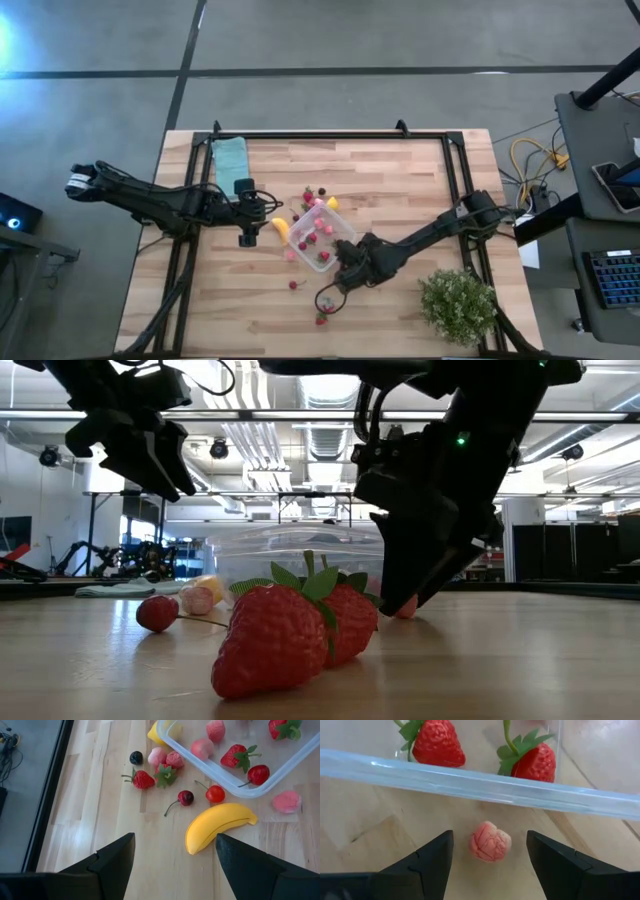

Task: Pick and placing Produce into tupperware
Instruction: Put the pink peach into the transparent container

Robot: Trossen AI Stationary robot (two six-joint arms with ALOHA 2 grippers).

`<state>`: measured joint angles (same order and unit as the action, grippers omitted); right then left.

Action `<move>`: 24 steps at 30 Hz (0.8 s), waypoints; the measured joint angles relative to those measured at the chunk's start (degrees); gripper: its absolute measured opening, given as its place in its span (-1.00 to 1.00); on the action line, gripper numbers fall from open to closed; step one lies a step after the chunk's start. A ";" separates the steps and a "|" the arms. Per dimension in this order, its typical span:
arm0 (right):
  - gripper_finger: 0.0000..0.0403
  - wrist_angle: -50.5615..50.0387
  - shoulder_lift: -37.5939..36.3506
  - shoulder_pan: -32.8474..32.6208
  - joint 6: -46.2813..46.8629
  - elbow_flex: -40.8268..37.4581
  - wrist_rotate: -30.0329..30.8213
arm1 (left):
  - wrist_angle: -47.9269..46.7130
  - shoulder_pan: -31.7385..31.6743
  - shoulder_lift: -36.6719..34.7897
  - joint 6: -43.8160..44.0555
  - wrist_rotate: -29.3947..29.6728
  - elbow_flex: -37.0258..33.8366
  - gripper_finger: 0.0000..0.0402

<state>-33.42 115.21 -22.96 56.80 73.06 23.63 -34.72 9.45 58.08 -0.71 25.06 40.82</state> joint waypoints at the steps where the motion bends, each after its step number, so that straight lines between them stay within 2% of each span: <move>1: 0.19 -0.04 0.10 0.00 0.00 0.03 -0.08 | -0.02 -0.01 0.00 0.00 0.00 0.00 0.31; 11: -0.02 -0.27 0.12 0.00 -0.02 0.11 -0.23 | -0.02 0.00 0.00 0.02 -0.02 0.00 0.31; 24: -0.39 -0.84 0.12 0.00 -0.26 0.10 -0.09 | -0.02 -0.01 0.00 0.07 -0.03 0.00 0.31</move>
<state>-34.26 115.33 -22.96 56.53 73.16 23.54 -34.74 9.44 58.08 -0.64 25.03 40.82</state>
